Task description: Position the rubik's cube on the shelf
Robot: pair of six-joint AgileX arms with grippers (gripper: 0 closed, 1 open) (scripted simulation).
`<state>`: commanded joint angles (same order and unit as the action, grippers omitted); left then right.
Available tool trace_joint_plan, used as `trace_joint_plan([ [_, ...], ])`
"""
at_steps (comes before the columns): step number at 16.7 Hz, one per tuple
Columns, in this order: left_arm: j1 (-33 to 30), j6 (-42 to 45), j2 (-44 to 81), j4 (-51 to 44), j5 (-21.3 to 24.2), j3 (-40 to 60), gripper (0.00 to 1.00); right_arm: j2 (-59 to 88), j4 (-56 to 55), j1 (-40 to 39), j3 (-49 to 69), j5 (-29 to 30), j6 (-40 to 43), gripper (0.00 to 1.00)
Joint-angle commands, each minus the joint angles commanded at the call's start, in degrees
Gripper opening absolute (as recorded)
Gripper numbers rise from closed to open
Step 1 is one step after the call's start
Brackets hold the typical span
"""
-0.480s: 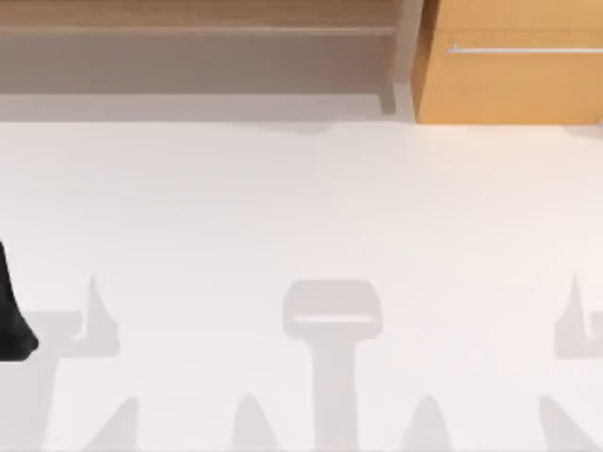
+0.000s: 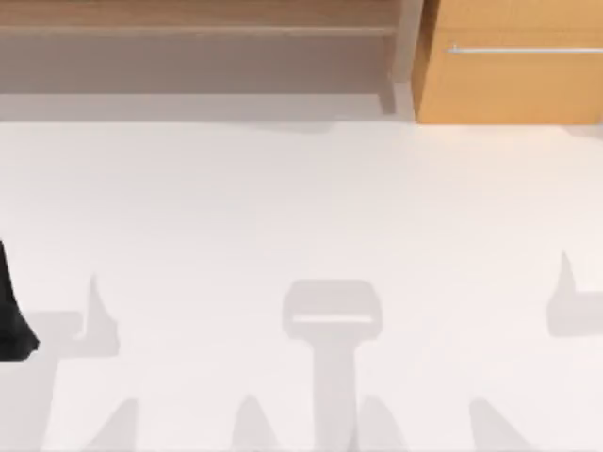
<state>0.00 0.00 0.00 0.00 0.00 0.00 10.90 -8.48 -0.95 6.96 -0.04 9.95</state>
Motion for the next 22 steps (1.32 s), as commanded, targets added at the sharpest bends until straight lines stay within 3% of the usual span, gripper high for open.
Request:
trace_joint_plan([
  [6,0.0,0.0,0.0,0.0,0.0,0.0,1.00,27.6,-16.8,-1.8,12.7,1.6,21.5,1.00],
  [15,0.0,0.0,0.0,0.0,0.0,0.0,1.00,81.1,-45.3,-5.5,33.2,7.0,57.9,1.00],
  [22,0.0,0.0,0.0,0.0,0.0,0.0,1.00,111.2,-61.7,-8.4,44.8,11.2,76.2,1.00],
])
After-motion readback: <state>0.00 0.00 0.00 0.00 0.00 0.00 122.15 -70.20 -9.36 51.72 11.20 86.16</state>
